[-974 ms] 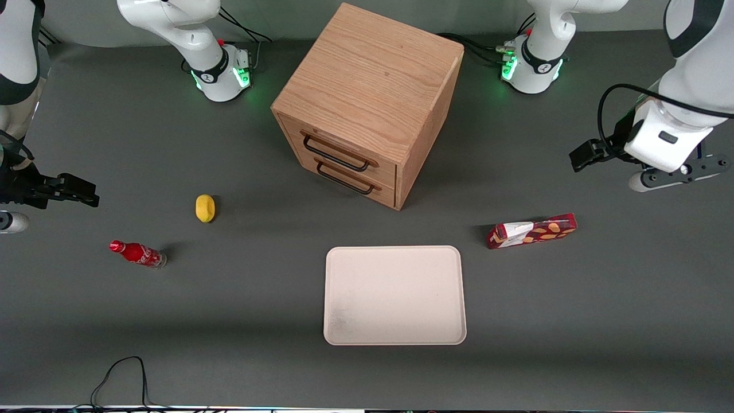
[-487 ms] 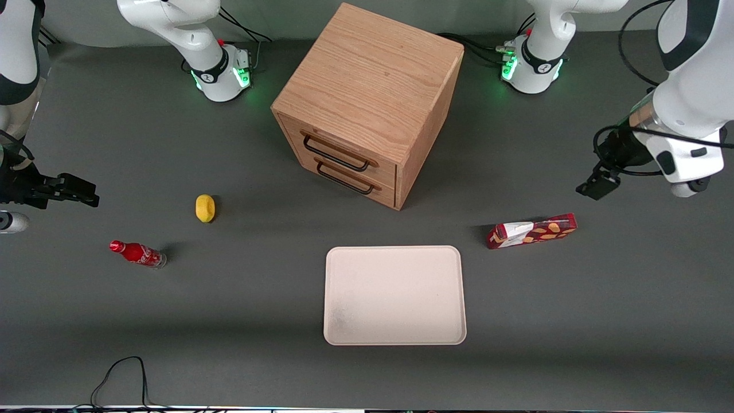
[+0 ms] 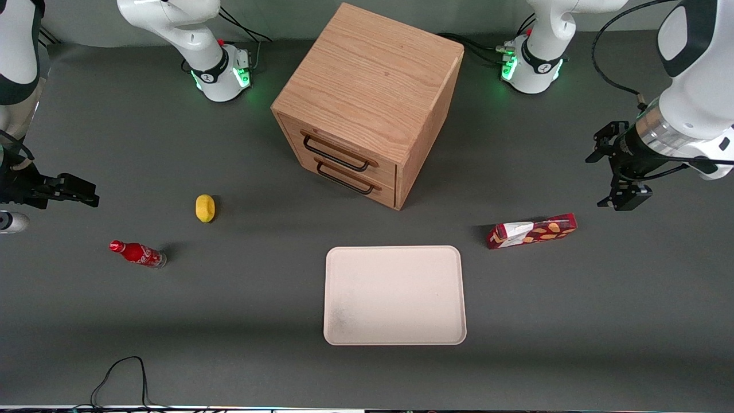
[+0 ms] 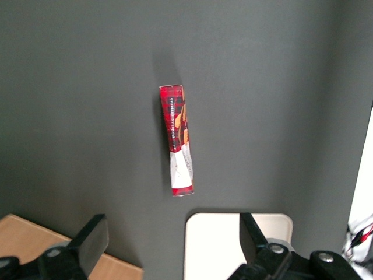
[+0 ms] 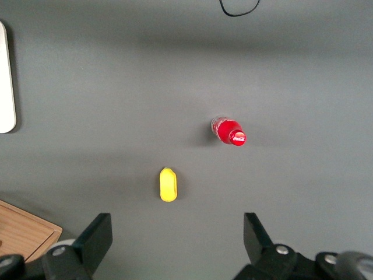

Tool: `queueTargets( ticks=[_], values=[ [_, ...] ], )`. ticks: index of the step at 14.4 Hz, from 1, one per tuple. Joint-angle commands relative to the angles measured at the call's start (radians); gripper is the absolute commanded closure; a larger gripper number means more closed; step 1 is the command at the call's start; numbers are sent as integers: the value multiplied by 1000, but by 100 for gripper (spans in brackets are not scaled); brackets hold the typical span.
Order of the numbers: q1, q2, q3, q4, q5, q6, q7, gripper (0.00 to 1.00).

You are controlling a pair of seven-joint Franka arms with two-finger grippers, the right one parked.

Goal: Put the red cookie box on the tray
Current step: 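Move the open left gripper over the red shortbread box and lower, then close the left gripper on the end of the shortbread box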

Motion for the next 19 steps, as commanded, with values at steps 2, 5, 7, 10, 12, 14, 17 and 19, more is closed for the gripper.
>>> queueTargets(
  ticks=[2, 5, 7, 10, 12, 14, 17, 19],
  values=[
    [-2, -18, -4, -164, 8, 172, -74, 0],
    [-2, 17, -6, -254, 24, 327, -80, 0],
    [-8, 77, -4, -256, 29, 368, -89, 0],
    [-14, 132, -7, -294, 84, 463, -163, 0],
    [-20, 143, -7, -346, 92, 532, -167, 0],
    [-20, 149, -7, -397, 93, 595, -166, 0],
    [-23, 198, -7, -413, 93, 654, -166, 0],
    [-36, 233, -7, -413, 93, 689, -166, 0]
  ],
)
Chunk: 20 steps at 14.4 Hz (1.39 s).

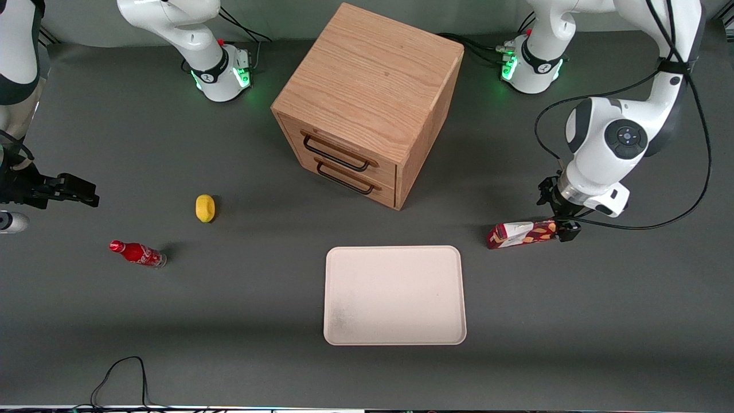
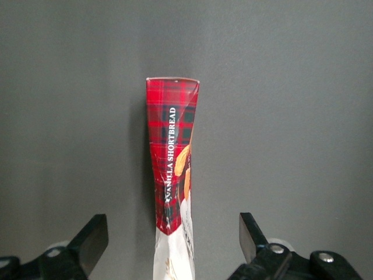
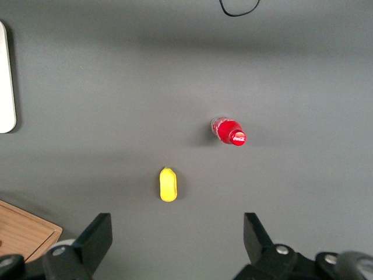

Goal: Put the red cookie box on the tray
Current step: 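Close the left gripper on the end of the shortbread box, then lift the box with the left gripper and swing it upright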

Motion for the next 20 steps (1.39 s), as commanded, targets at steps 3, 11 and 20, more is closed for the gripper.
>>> queueTargets(
  ticks=[3, 11, 20],
  values=[
    [-31, 79, 6, -5, 19, 68, -31, 0],
    [-29, 118, 8, 0, 44, 90, -30, 75],
    [-29, 78, 8, 7, 45, 59, -21, 100]
  ],
)
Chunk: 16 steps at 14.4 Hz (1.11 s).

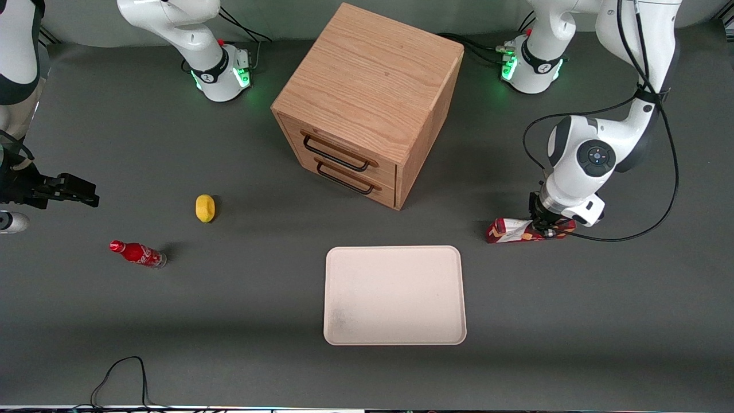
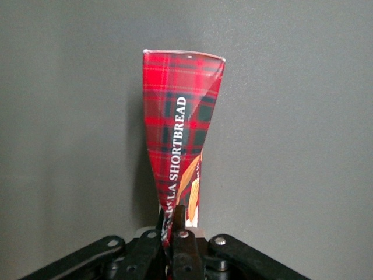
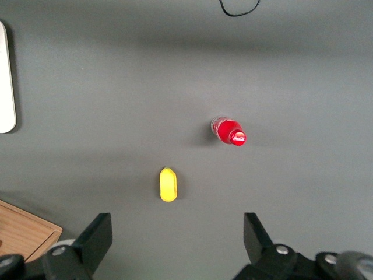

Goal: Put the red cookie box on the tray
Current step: 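Lift the box with the left gripper and swing it upright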

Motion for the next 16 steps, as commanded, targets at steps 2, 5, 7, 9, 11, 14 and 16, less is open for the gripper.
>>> queueTargets(
  ticks=[2, 5, 7, 9, 11, 14, 16],
  values=[
    [-9, -86, 7, 30, 19, -102, -17, 100],
    [-9, -146, 7, 153, 19, -332, -16, 100],
    [-8, -166, 7, 280, 19, -501, -13, 100],
    [-2, -170, 9, 424, 19, -676, -7, 100],
    [-3, -170, 6, 550, 19, -814, 9, 100],
    [-5, -181, 4, 709, 13, -981, 56, 100],
    [-5, -180, 4, 779, 12, -1049, 73, 100]
  ],
)
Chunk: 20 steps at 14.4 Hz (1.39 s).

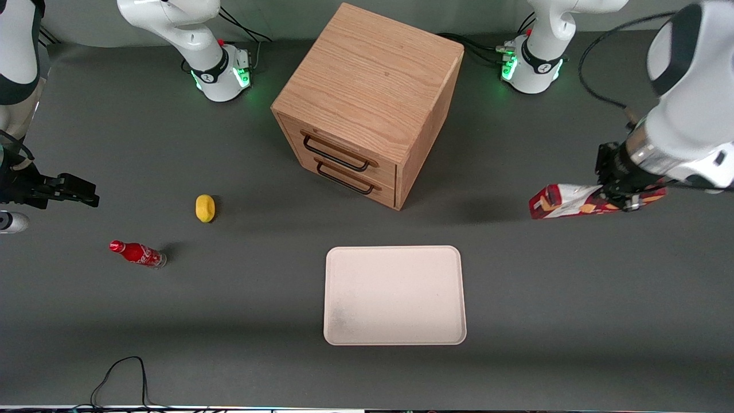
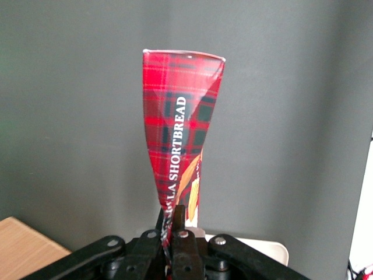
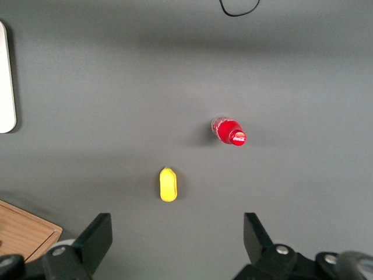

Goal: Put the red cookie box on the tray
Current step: 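Lift the box with the left gripper and swing it upright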

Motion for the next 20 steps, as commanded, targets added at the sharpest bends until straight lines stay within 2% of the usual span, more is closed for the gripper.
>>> queueTargets(
  ticks=[1, 5, 8, 11, 13, 17, 20],
  values=[
    [-6, 13, 2, 103, 5, -81, 44, 100],
    [-21, 64, -3, 178, -4, -59, 78, 100],
    [-36, 181, -36, 325, -3, -49, 97, 100],
    [-39, 278, -99, 453, -1, -50, 324, 100],
    [-40, 306, -142, 482, 1, -43, 469, 100],
    [-61, 324, -175, 484, 2, -76, 945, 100],
    [-81, 387, -198, 559, 5, -170, 1137, 100]
  ],
)
